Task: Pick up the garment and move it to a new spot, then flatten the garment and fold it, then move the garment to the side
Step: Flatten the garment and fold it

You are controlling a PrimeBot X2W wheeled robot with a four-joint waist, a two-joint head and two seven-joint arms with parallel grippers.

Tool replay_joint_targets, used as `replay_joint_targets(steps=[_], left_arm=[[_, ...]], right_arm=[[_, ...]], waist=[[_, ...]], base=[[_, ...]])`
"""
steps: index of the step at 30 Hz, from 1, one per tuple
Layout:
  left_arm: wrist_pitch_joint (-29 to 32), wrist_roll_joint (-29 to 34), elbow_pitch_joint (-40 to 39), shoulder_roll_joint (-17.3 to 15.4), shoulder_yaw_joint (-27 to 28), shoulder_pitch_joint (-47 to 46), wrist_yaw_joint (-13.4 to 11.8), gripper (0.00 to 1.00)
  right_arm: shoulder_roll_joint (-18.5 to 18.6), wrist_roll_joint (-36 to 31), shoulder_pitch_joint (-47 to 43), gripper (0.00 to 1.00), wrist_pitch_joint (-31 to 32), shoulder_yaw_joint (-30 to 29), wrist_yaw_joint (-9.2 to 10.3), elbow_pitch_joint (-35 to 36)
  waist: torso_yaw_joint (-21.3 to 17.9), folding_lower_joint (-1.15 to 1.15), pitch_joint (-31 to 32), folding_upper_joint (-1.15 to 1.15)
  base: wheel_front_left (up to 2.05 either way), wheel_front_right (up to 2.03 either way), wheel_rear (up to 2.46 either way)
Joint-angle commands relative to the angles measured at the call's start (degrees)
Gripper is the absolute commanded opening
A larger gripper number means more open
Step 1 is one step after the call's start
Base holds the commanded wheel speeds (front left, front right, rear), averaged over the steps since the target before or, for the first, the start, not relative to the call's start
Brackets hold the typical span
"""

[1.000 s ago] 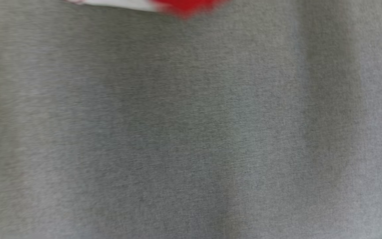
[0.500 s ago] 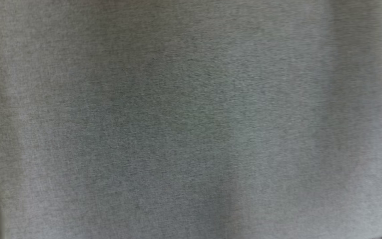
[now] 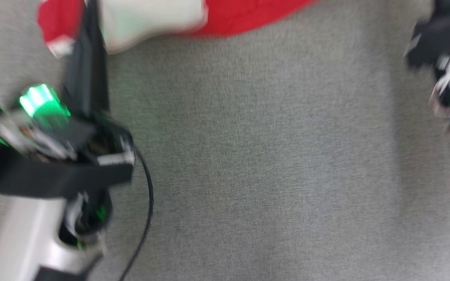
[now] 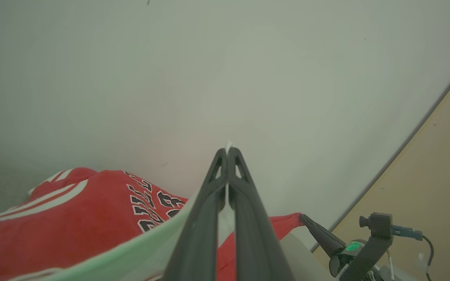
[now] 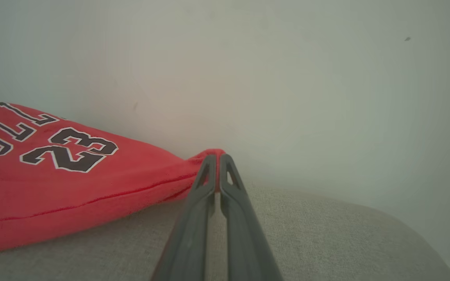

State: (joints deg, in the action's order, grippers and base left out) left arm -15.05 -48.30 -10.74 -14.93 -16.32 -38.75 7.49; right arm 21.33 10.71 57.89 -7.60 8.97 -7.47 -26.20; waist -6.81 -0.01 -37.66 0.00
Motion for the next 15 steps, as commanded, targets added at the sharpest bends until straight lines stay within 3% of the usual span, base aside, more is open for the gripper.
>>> replay_joint_targets(steps=[1, 8, 15], left_arm=[[-0.13, -1.39, 1.46, -0.04, -0.51, 4.52, -0.05, 0.0], [-0.14, -6.35, 10.38, 0.66, -4.69, 19.87, -0.04, 0.0], [1.35, -16.09, 11.96, -3.14, -10.87, 25.64, -0.04, 0.0]], right_arm=[[0.15, 1.51, -4.4, 0.0, 2.39, -0.35, -0.06, 2.03], [-2.79, 3.6, -22.62, 0.0, 15.12, -3.3, -0.06, 8.47], [-2.76, 1.26, -31.15, 0.0, 19.89, -6.21, -0.06, 11.63]], waist=[[1.43, 0.01, 7.62, 0.0], [2.48, 0.01, 18.7, 0.0], [4.12, 0.01, 23.78, 0.0]], base=[[0.0, 0.0, 0.0], [0.0, 0.0, 0.0], [0.0, 0.0, 0.0]])
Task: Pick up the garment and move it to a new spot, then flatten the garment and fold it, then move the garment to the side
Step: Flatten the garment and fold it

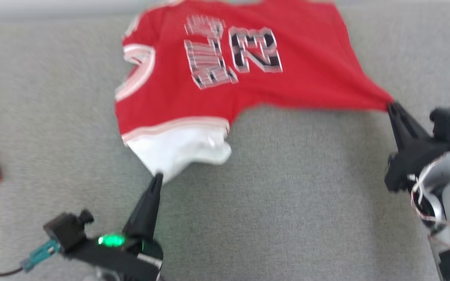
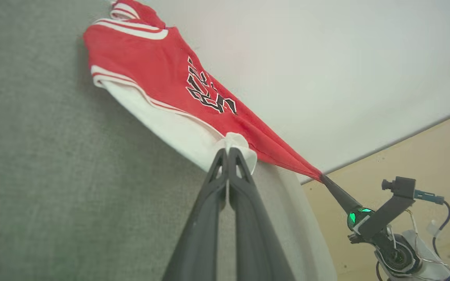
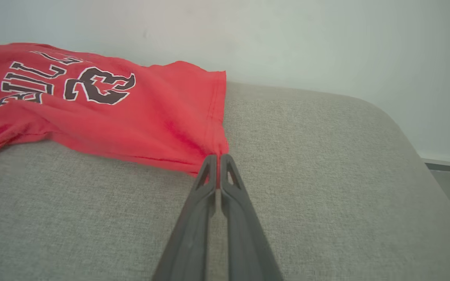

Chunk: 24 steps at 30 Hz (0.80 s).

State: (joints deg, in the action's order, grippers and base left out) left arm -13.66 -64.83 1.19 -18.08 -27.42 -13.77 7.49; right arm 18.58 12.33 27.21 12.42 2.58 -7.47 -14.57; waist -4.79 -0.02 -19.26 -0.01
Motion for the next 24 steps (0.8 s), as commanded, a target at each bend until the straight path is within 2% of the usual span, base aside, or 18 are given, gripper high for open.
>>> replay_joint_targets(steps=[1, 7, 14, 17, 24], left_arm=[[0.44, -1.68, -0.19, -0.69, -0.54, 1.62, -0.04, 0.0], [5.19, -13.09, -4.17, -5.3, -4.25, 7.16, -0.04, 0.0], [10.57, -22.65, -7.47, -9.39, -6.49, 13.5, -0.04, 0.0], [12.18, -25.18, -7.9, -11.0, -6.21, 15.23, -0.04, 0.0], [10.95, -27.16, -7.49, -12.32, -3.47, 17.74, -0.04, 0.0]], right_arm=[[-0.14, -0.63, -1.53, 0.0, 0.39, -0.51, -0.06, 0.18], [-1.24, -1.28, -7.39, 0.0, 4.4, -3.61, -0.06, 1.85], [-1.77, -1.33, -13.65, 0.0, 8.65, -5.95, -0.06, 4.61], [-2.34, -1.65, -15.94, 0.0, 9.72, -6.63, -0.06, 5.37], [-2.67, -0.01, -20.8, 0.0, 13.44, -8.6, -0.06, 8.05]], waist=[[2.37, 0.02, 6.07, 0.01], [3.75, 0.02, 8.58, 0.01], [4.6, 0.02, 9.25, 0.01], [4.7, 0.02, 9.51, 0.01], [4.63, 0.02, 10.27, 0.01]], base=[[0.0, 0.0, 0.0], [0.0, 0.0, 0.0], [0.0, 0.0, 0.0], [0.0, 0.0, 0.0], [0.0, 0.0, 0.0]])
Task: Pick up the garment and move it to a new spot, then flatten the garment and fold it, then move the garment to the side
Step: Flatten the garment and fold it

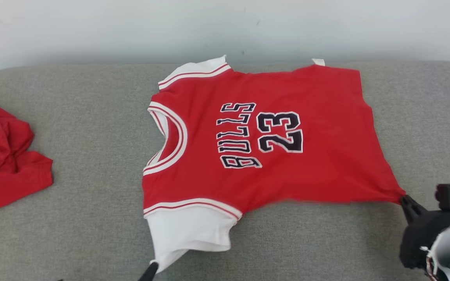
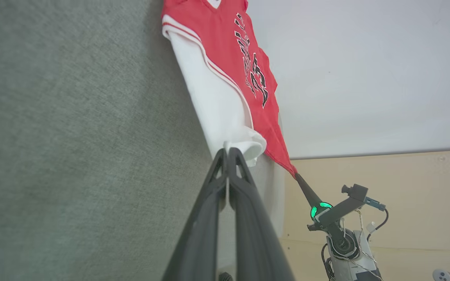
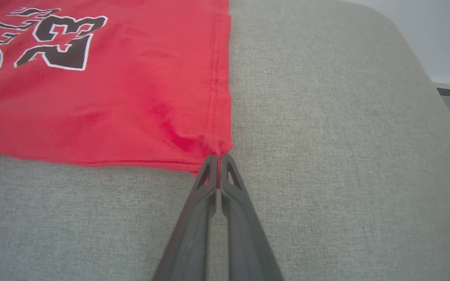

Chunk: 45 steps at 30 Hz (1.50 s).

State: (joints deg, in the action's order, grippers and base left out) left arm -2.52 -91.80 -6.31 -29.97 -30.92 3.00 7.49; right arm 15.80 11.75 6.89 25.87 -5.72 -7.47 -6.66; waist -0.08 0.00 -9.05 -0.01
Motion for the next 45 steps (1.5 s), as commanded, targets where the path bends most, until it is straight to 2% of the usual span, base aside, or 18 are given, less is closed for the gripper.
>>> replay_joint_targets(steps=[1, 6, 15, 20, 23, 32, 37, 41, 45], left_arm=[[-0.55, -0.42, -0.05, -0.68, 0.58, 1.32, -0.04, 0.0], [-2.14, -1.4, -1.02, -2.43, 3.51, 4.25, -0.04, 0.0], [1.67, -5.53, -4.23, -6.16, 3.35, 12.34, -0.04, 0.0], [1.32, -5.69, -7.12, -6.54, 4.58, 12.61, -0.04, 0.0], [0.65, -4.03, -9.39, -5.91, 5.45, 10.69, -0.04, 0.0], [-0.09, 3.04, -10.7, -3.72, 5.65, 1.31, -0.03, 0.0], [-1.35, 7.84, -7.05, -1.49, 5.62, -6.38, -0.08, 0.0], [-4.1, 12.34, -2.34, 1.76, 5.66, -13.15, -0.09, 0.0], [-5.38, 17.17, 2.7, 3.89, 3.9, -19.08, 0.01, 0.0]], right_arm=[[0.03, 0.68, -1.09, 0.0, 0.39, -0.84, -0.06, 0.87], [0.31, 1.42, -4.43, 0.0, 2.9, -2.24, -0.06, 4.76], [-1.34, 3.05, -9.56, 0.0, 8.23, -2.22, -0.06, 9.11], [-2.3, 3.01, -11.64, 0.0, 10.0, -3.48, -0.06, 11.29], [-3.22, 3.34, -12.4, 0.0, 10.78, -3.86, -0.06, 13.03], [-3.56, 2.92, -9.27, 0.0, 7.27, -2.55, -0.06, 15.29], [-3.47, 2.94, -6.47, 0.0, 5.32, -2.02, -0.06, 13.94], [-3.85, 2.64, -4.2, 0.0, 3.49, -2.06, -0.06, 12.16], [-3.69, 1.59, -1.59, 0.0, 0.94, -1.46, -0.06, 10.81]], waist=[[-0.2, 0.0, 0.15, 0.01], [-1.18, 0.0, 0.36, 0.01], [-2.85, 0.0, -0.34, 0.01], [-2.71, 0.0, -0.75, 0.01], [-2.69, 0.0, -0.83, 0.01], [-2.99, 0.0, -0.71, 0.01], [-2.79, 0.0, -1.44, 0.01], [-2.44, 0.0, -2.75, 0.01], [-2.1, 0.0, -4.59, 0.01]], base=[[0.0, 0.0, 0.0], [0.0, 0.0, 0.0], [0.0, 0.0, 0.0], [0.0, 0.0, 0.0], [0.0, 0.0, 0.0], [0.0, 0.0, 0.0], [0.0, 0.0, 0.0], [0.0, 0.0, 0.0], [0.0, 0.0, 0.0]])
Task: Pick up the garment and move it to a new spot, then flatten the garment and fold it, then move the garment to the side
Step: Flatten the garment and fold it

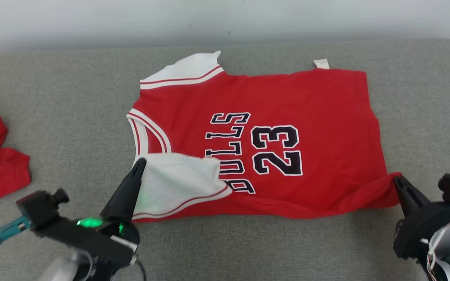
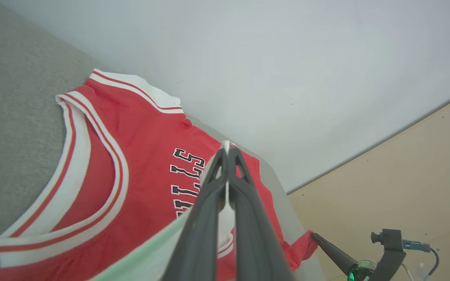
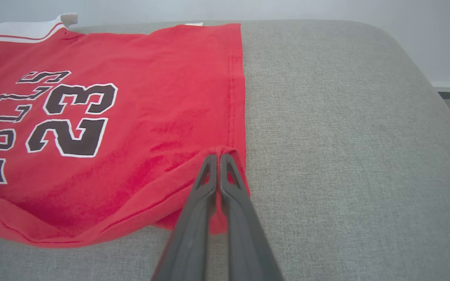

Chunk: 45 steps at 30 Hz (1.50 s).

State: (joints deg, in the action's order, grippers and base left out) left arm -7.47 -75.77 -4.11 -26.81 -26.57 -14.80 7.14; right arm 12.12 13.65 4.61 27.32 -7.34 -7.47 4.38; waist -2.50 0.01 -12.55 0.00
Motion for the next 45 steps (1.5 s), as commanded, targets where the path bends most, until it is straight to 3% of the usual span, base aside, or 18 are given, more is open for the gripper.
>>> replay_joint_targets(steps=[1, 12, 27, 36, 45], left_arm=[[-1.26, 3.25, 2.78, 1.69, -1.2, -4.0, 0.41, 0.0], [-5.63, 11.13, 12.04, 5.58, -4.93, -14.77, 0.36, 0.0], [-7.6, 13.64, 15.31, 5.9, -4.62, -20.96, 0.37, 0.0], [-7.73, 16.14, 15.74, 7.62, -2.41, -22.27, 0.37, 0.0], [-7.72, 17.77, 19.65, 7.88, -5.93, -27.2, 0.38, 0.0]], right_arm=[[0.09, -0.83, 2.06, 0.0, -1.53, 0.49, -0.06, -1.04], [0.23, -3.33, 8.62, 0.0, -7.32, -0.47, -0.06, -5.71], [0.34, -5.67, 15.0, 0.0, -12.84, -1.09, -0.06, -11.15], [-0.06, -7.0, 16.92, 0.0, -12.39, -2.41, -0.06, -14.71], [-1.0, -8.7, 17.89, 0.0, -12.65, -4.21, -0.06, -17.53]], waist=[[0.52, -0.01, -1.98, 0.0], [1.3, -0.01, -5.76, 0.0], [1.59, -0.01, -8.26, 0.0], [2.0, -0.01, -9.42, 0.0], [1.74, -0.01, -10.44, 0.0]], base=[[0.0, 0.0, 0.0], [0.0, 0.0, 0.0], [0.0, 0.0, 0.0], [0.0, 0.0, 0.0], [0.0, 0.0, 0.0]])
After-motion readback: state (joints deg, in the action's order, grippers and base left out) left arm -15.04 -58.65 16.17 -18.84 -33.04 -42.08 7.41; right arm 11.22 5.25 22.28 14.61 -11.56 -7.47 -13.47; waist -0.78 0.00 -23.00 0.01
